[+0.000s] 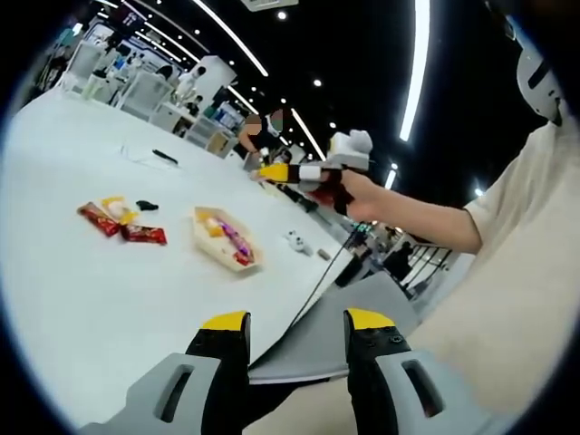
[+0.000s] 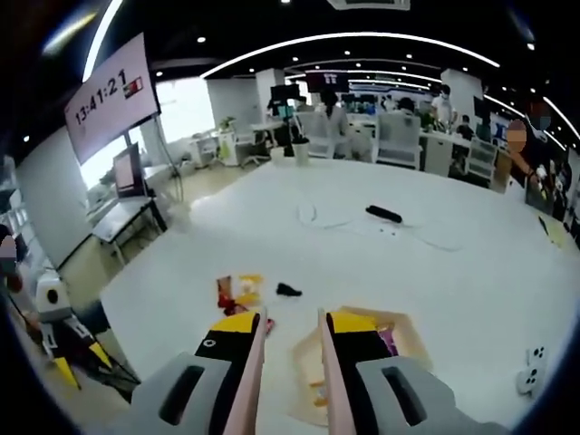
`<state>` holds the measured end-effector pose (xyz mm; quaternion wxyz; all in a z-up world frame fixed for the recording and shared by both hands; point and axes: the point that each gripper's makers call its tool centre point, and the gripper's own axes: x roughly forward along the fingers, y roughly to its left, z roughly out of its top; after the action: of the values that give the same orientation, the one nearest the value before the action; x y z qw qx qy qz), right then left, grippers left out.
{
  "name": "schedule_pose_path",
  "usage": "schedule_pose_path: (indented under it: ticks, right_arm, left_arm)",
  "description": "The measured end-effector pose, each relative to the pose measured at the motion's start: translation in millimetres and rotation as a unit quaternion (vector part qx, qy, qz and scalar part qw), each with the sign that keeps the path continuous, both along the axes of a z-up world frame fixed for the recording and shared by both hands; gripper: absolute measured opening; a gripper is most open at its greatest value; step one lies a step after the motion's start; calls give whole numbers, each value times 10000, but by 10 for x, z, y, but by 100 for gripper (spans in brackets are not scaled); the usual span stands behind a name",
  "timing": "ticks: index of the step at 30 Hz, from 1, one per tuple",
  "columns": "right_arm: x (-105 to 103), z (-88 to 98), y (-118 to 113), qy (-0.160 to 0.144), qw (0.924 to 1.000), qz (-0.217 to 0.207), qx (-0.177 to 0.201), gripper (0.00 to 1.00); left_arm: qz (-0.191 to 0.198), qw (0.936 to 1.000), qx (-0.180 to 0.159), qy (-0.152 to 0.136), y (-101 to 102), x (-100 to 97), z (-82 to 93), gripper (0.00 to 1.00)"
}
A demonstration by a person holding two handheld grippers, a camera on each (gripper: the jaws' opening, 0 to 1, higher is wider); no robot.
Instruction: Place the target food into the container with the food tongs after gripping and lifting it, then release it inside without dropping or visibly crushing the food.
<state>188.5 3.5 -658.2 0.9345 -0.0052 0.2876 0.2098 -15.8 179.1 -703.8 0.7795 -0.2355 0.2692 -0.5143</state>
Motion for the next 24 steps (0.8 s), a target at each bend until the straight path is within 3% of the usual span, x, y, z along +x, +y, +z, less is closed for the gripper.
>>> schedule_pose_path:
  ticks: [7,9,15,24]
  right_arm:
    - [17,-115,362,161,9978,632,-71,28]
    - [41,-162,473,214,9965,803,-116,29]
    - [47,-234,623,304,9940,1044,-149,29]
    - [60,-366,965,453,9873,1507,-223,29]
  left_arm:
    - [130,9999,-4,55,51,-5,-38,41]
    - [348,9994,-11,77,132,-6,-42,41]
    - [488,9988,7,84,171,-70,-38,40]
    - [1131,9932,-145,241,380,-159,-52,40]
